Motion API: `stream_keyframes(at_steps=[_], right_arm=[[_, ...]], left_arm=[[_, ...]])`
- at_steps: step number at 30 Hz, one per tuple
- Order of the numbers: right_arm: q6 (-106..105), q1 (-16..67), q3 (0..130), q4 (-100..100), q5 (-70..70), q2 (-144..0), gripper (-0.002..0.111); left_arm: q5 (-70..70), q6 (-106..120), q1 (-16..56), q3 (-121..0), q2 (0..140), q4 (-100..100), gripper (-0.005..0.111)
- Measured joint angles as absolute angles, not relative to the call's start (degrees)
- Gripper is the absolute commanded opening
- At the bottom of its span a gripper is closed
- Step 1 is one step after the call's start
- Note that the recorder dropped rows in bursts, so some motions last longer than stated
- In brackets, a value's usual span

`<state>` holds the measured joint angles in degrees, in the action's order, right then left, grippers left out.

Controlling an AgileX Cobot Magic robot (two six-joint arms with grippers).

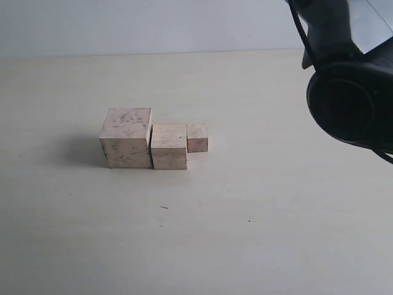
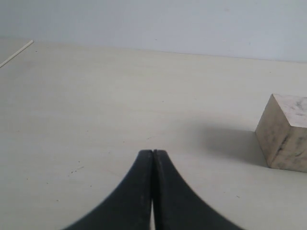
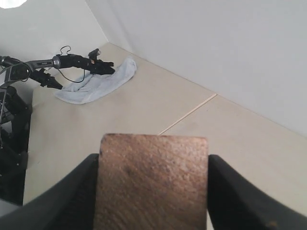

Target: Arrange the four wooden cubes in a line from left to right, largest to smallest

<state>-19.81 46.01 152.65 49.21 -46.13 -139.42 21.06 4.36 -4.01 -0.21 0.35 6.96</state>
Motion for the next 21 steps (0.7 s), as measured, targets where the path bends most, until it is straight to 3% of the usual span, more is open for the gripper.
stream_keyframes(at_steps=[15, 21], right_arm=[[-19.7, 46.1, 151.5, 44.4, -48.3, -138.1, 0.000], [-22.7, 46.6, 136.4, 43.6, -42.0, -128.3, 0.000]], left_arm=[[21.1, 4.4, -4.0, -0.2, 0.4, 7.0, 0.000], [21.1, 4.4, -4.0, -0.2, 0.4, 7.0, 0.000]])
